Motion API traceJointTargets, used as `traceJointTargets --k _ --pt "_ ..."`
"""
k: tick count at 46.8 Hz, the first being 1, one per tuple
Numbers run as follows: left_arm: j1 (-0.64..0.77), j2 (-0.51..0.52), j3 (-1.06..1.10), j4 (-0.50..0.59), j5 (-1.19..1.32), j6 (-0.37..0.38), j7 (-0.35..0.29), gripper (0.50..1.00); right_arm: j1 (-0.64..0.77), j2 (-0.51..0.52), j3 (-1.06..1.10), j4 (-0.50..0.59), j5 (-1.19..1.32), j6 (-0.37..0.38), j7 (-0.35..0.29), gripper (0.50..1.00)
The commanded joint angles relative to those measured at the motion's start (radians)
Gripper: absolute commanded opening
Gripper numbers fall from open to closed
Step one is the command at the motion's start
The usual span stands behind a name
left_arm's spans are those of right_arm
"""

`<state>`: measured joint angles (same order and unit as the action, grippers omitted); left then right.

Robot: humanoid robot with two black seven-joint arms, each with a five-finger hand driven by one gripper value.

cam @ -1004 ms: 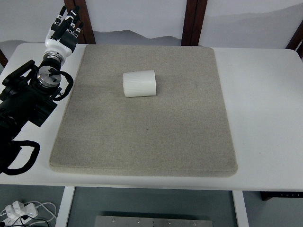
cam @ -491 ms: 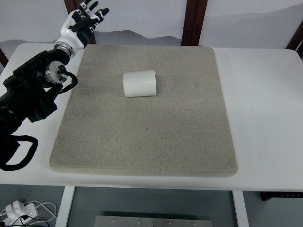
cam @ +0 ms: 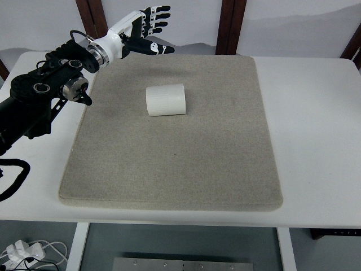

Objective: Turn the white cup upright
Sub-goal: 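Lower the left hand over the lying white cup, fingers reaching down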

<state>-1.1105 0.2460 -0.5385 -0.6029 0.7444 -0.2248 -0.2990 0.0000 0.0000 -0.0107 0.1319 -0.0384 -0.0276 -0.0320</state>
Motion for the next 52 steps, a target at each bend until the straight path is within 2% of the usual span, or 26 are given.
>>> traceJointTargets --k 1,5,8,16,31,52 --pt "-0.008 0.039 0.066 -0.066 0.085 -0.001 0.009 0.992 0.000 0.000 0.000 0.000 0.000 0.000 0.000 0.952" --pt "-0.032 0.101 0.149 -0.168 0.125 0.005 0.023 0.992 0.000 0.000 0.000 0.000 0.000 0.000 0.000 0.952" --pt "-0.048 0.137 0.193 -0.238 0.128 0.021 0.058 0.992 0.000 0.000 0.000 0.000 0.000 0.000 0.000 0.952" --pt "-0.075 0.170 0.279 -0.324 0.139 0.067 0.153 0.984 0.000 0.000 0.000 0.000 0.000 0.000 0.000 0.952" --pt "-0.147 0.165 0.385 -0.348 0.158 0.068 0.281 0.973 0.000 0.000 0.000 0.000 0.000 0.000 0.000 0.952" --pt "-0.181 0.151 0.491 -0.347 0.158 0.068 0.313 0.973 0.000 0.000 0.000 0.000 0.000 0.000 0.000 0.952"
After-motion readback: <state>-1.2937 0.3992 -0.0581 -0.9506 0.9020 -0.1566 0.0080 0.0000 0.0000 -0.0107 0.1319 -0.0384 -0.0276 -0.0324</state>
